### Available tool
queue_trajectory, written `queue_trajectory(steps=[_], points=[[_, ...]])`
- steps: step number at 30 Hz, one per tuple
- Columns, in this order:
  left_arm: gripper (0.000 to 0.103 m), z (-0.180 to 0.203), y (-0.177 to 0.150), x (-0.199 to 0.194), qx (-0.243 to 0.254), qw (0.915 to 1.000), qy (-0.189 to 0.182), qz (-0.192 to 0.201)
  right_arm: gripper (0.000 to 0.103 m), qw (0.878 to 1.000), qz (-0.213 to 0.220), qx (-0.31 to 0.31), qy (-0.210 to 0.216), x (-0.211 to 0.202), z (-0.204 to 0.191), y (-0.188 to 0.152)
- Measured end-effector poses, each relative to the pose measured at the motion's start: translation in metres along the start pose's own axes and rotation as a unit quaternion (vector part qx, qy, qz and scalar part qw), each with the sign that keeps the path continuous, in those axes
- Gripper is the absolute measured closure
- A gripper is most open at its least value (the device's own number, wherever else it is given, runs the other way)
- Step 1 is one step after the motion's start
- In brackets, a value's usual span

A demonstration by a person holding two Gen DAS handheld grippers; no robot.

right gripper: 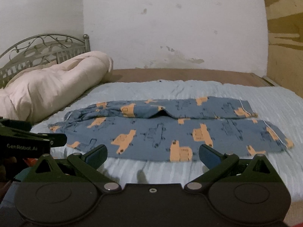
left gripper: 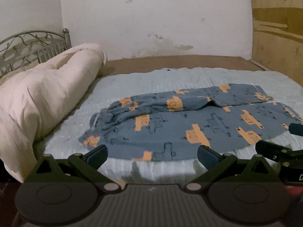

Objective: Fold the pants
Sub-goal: 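Move both tools down toward the waistband of the blue pants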

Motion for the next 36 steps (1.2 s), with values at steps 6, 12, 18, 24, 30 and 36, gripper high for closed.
queue_trajectory(steps=[6,12,18,24,30,36], points=[[0.001,-0.011,0.019,0.021,0.005,0.9998,0.014,-0.010,0.001,1.000,0.000,-0.015,0.007,0.026,0.000,0.017],[0.001,-0.026,0.034,0.048,0.015,0.9992,0.030,-0.024,0.001,0.999,0.002,-0.043,0.020,0.053,0.000,0.031],[0.001,-0.046,0.051,0.079,0.037,0.9972,0.053,-0.037,0.001,0.997,0.001,-0.066,0.031,0.090,0.001,0.049],[0.001,-0.072,0.069,0.110,0.047,0.9949,0.077,-0.046,0.001,0.996,0.000,-0.068,0.058,0.132,0.003,0.071],[0.001,-0.099,0.088,0.147,0.064,0.9925,0.088,-0.055,0.001,0.993,-0.018,-0.088,0.080,0.182,0.004,0.090],[0.001,-0.127,0.104,0.194,0.072,0.9905,0.096,-0.067,0.001,0.986,-0.037,-0.128,0.099,0.239,0.000,0.108]])
Point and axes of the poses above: each gripper's, at about its wrist camera, not at the fingertips, and x roughly the way its jaws point, z to its right, y to its top, the point moved 4 cm from there along x, roughly the way its jaws point, and after that the axes turned 13 degrees about -y, right-handed, at the moved point
